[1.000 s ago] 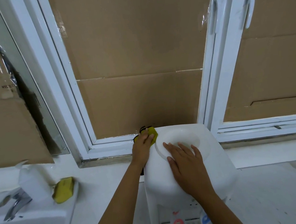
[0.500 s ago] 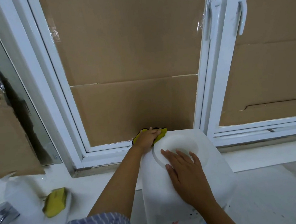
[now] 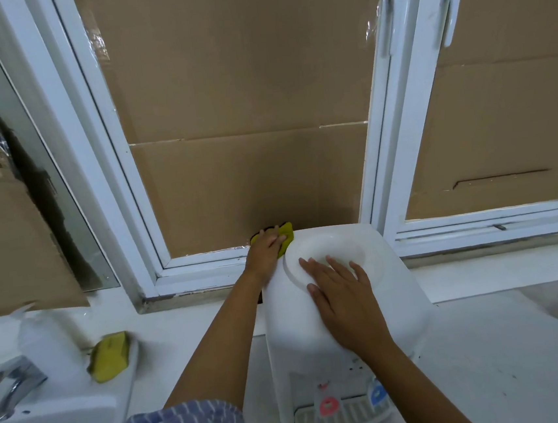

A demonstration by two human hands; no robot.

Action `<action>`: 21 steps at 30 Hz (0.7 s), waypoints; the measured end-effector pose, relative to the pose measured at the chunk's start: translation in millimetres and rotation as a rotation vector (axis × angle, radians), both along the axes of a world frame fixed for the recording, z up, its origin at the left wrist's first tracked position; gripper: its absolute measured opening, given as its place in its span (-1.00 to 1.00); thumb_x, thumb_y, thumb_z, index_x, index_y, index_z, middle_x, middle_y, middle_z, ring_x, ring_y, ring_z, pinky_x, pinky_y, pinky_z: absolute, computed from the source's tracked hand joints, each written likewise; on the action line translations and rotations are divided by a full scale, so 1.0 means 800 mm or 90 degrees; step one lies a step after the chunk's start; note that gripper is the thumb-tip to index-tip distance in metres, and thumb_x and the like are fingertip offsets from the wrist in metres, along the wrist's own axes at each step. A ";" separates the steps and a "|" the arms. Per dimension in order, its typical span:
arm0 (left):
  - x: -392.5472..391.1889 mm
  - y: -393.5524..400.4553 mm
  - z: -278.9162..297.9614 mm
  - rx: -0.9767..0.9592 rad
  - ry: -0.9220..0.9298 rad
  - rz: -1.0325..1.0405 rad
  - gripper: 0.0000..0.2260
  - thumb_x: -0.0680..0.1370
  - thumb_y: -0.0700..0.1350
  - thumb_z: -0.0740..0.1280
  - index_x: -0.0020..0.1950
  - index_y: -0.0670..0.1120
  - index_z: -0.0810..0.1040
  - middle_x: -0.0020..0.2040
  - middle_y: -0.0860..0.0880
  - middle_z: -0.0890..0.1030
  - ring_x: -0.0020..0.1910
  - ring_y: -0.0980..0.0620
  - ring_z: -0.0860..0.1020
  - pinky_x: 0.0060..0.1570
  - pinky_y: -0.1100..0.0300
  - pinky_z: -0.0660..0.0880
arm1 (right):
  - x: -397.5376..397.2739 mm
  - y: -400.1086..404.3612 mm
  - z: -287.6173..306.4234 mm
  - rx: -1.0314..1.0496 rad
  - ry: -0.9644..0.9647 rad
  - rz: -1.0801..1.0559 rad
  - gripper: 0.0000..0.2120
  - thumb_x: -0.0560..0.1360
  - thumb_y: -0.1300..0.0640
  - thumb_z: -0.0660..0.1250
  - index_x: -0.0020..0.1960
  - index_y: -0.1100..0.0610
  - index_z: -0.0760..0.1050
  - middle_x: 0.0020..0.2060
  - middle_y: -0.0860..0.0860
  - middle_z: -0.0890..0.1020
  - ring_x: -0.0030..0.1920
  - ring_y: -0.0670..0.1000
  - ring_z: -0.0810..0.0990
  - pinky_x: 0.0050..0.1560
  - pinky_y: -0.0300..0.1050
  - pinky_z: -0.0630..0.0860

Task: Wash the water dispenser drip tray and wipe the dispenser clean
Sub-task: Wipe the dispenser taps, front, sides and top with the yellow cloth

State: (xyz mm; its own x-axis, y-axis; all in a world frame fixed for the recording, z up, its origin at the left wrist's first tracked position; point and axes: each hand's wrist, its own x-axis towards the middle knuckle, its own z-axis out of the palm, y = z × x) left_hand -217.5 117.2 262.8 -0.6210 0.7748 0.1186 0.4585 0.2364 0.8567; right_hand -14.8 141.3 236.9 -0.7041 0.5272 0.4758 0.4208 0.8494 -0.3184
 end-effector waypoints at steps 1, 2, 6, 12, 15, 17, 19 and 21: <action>0.005 -0.006 -0.002 0.013 -0.008 0.019 -0.65 0.67 -0.07 0.14 0.43 -0.13 0.42 0.53 -0.04 0.27 0.55 -0.07 0.10 0.45 0.12 0.07 | 0.002 -0.002 0.002 -0.007 0.008 0.004 -0.52 0.64 -0.14 -0.10 0.52 -0.13 0.23 0.44 -0.12 0.41 0.50 -0.08 0.27 0.55 -0.02 -0.06; 0.011 -0.014 -0.004 0.022 -0.011 0.036 -0.64 0.67 -0.07 0.13 0.44 -0.13 0.40 0.53 -0.04 0.27 0.54 -0.07 0.13 0.45 0.12 0.08 | 0.003 -0.003 0.003 -0.022 0.020 0.010 -0.52 0.64 -0.13 -0.10 0.53 -0.12 0.21 0.46 -0.11 0.38 0.51 -0.08 0.25 0.56 -0.04 -0.08; 0.043 -0.046 -0.015 0.060 -0.055 0.090 -0.59 0.66 -0.01 0.13 0.51 -0.07 0.29 0.53 -0.01 0.27 0.49 -0.02 0.27 0.40 0.20 0.14 | 0.008 -0.011 0.008 -0.102 0.116 0.024 -0.55 0.65 -0.09 -0.03 0.53 -0.08 0.21 0.48 -0.08 0.34 0.52 -0.08 0.21 0.53 -0.15 -0.07; 0.111 -0.097 -0.023 0.110 -0.044 0.148 -0.60 0.66 0.00 0.16 0.49 -0.03 0.32 0.55 0.02 0.23 0.50 0.02 0.23 0.37 0.24 0.11 | 0.018 -0.019 0.016 -0.228 0.339 0.055 -0.64 0.65 -0.05 0.02 0.37 -0.03 0.41 0.36 -0.10 0.49 0.42 -0.09 0.37 0.50 -0.02 0.26; 0.144 -0.112 -0.029 0.086 -0.006 0.204 -0.63 0.66 0.04 0.14 0.45 0.00 0.38 0.54 0.03 0.24 0.48 0.01 0.27 0.36 0.18 0.18 | 0.022 -0.016 0.019 -0.256 0.388 0.074 -0.68 0.66 -0.02 0.04 0.32 -0.01 0.43 0.30 -0.11 0.52 0.33 -0.13 0.44 0.45 -0.08 0.33; 0.167 -0.117 -0.034 0.089 0.022 0.246 -0.63 0.66 0.05 0.12 0.45 0.00 0.39 0.54 0.02 0.25 0.45 0.00 0.32 0.31 0.19 0.23 | 0.025 -0.016 0.021 -0.258 0.404 0.083 -0.72 0.66 0.01 0.06 0.30 -0.02 0.42 0.27 -0.09 0.53 0.30 -0.11 0.45 0.44 -0.11 0.34; 0.187 -0.119 -0.041 0.129 0.033 0.298 -0.63 0.66 0.04 0.12 0.43 -0.01 0.41 0.52 0.01 0.28 0.42 -0.01 0.35 0.31 0.17 0.27 | 0.031 -0.018 0.022 -0.257 0.418 0.094 -0.74 0.65 0.03 0.08 0.28 -0.03 0.41 0.26 -0.09 0.53 0.29 -0.11 0.45 0.43 -0.17 0.31; 0.201 -0.118 -0.050 0.174 0.028 0.347 -0.63 0.66 0.03 0.11 0.43 -0.04 0.41 0.49 0.00 0.34 0.40 0.01 0.37 0.34 0.16 0.28 | 0.040 -0.019 0.018 -0.249 0.427 0.095 -0.75 0.65 0.06 0.10 0.28 0.00 0.42 0.25 -0.11 0.53 0.29 -0.12 0.45 0.42 -0.22 0.29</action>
State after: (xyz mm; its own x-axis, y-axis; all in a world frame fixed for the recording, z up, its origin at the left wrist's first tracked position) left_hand -56.9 22.8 223.1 -0.9099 0.2843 0.3022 0.3690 0.2212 0.9028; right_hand 16.9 125.9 251.3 -0.4096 0.6657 0.6238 -0.0764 0.6563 -0.7506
